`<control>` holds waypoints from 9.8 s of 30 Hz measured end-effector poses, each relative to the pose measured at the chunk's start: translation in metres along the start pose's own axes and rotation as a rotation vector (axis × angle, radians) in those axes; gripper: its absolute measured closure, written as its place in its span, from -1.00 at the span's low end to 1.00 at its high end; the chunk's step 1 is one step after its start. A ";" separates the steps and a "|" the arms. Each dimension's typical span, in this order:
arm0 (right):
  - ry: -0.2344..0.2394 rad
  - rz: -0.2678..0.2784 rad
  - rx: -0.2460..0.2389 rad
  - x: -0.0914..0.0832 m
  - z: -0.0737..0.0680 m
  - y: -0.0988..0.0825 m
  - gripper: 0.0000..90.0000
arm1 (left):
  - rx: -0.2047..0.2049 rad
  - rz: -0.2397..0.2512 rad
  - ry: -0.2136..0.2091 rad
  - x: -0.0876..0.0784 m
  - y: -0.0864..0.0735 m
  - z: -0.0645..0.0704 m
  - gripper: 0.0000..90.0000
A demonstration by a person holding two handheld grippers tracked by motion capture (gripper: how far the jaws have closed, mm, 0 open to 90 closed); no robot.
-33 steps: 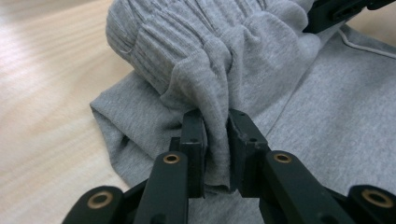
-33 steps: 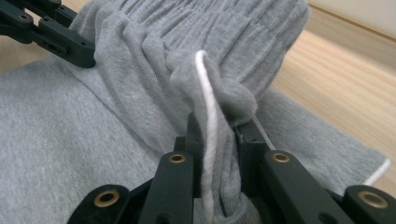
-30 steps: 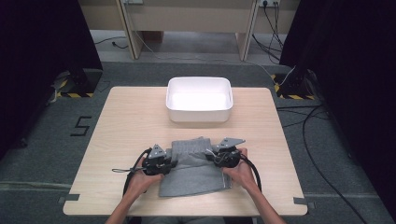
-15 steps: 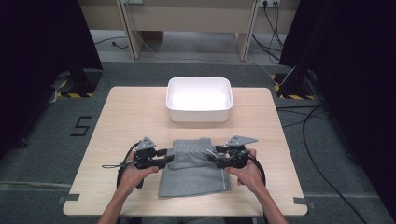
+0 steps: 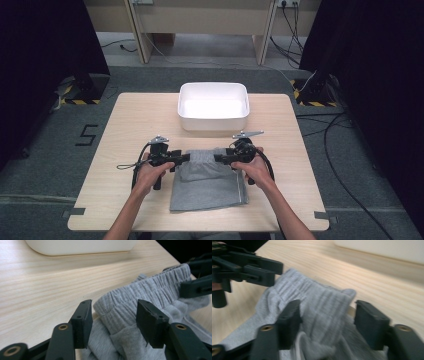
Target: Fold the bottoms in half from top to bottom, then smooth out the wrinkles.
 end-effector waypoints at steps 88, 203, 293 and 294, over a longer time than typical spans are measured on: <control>-0.015 -0.042 -0.299 -0.024 -0.078 -0.096 0.21 | 0.459 -0.094 -0.004 -0.035 -0.109 0.063 0.29; -0.204 -0.082 -0.362 -0.006 -0.037 -0.067 -0.08 | 0.221 -0.007 0.315 -0.023 -0.033 -0.056 0.05; -0.058 -0.114 -0.371 0.091 -0.086 -0.023 -0.16 | 0.187 -0.064 0.344 -0.079 -0.050 -0.060 -0.10; -0.055 -0.115 -0.371 0.094 -0.087 -0.021 -0.16 | 0.179 -0.065 0.352 -0.081 -0.049 -0.064 -0.10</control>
Point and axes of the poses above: each handheld gripper's, and its own axes: x roughly forward along the jaws, y roughly out of its top, z roughly to its right, the point moved 10 cm from there along x, roughly forward along the jaws, and after that the axes turned 7 degrees about -x, right-handed, at the moved point
